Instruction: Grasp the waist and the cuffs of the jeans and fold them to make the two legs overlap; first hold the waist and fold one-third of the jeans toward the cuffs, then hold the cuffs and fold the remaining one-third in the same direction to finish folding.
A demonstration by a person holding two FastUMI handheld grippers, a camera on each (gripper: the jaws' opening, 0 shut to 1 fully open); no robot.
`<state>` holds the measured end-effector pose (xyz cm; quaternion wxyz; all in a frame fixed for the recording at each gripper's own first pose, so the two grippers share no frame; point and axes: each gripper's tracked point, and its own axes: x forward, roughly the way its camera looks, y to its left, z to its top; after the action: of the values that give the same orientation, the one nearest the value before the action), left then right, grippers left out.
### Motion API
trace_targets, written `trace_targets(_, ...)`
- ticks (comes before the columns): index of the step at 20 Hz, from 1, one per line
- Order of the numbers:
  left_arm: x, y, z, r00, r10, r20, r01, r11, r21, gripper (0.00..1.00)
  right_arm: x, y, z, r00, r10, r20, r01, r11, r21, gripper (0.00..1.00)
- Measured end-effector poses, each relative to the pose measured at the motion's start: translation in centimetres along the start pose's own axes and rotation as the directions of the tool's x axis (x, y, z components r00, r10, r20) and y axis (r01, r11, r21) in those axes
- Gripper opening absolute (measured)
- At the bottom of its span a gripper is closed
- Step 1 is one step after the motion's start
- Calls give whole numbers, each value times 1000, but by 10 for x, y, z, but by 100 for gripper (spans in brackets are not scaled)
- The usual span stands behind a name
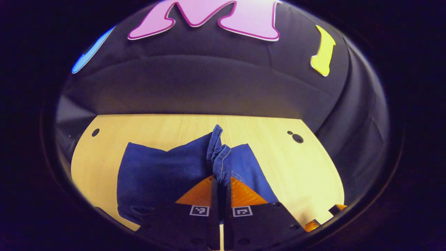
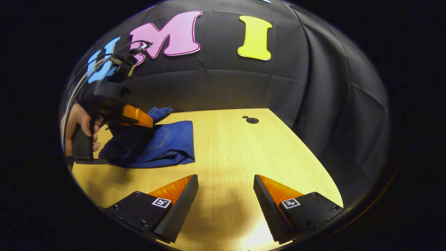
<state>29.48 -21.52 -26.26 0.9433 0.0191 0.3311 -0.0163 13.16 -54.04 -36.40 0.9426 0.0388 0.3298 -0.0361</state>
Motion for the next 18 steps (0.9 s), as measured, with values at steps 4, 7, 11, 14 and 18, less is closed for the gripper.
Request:
trace_targets(4,14,-26,-20,1000,-20,-6,20,997,72,63,-3,-1,-10,1000,-2,-19,2,1000,3,98)
trace_targets(7,5,-34,-15,997,-45,55,41,995,86,96,-14,-4,-9,1000,-9,-9,9,1000,16,98)
trace_targets(11,-47,-35,7,972,-136,190,133,991,30,98,-27,-1,2,1000,-11,6,11,1000,17,98)
trace_targets(14,-106,-10,23,941,-158,299,155,987,37,98,-47,9,20,999,-3,35,3,1000,-2,98)
trace_targets(18,-188,44,24,923,-117,367,105,993,54,98,-80,35,54,996,33,86,-31,999,-29,98)
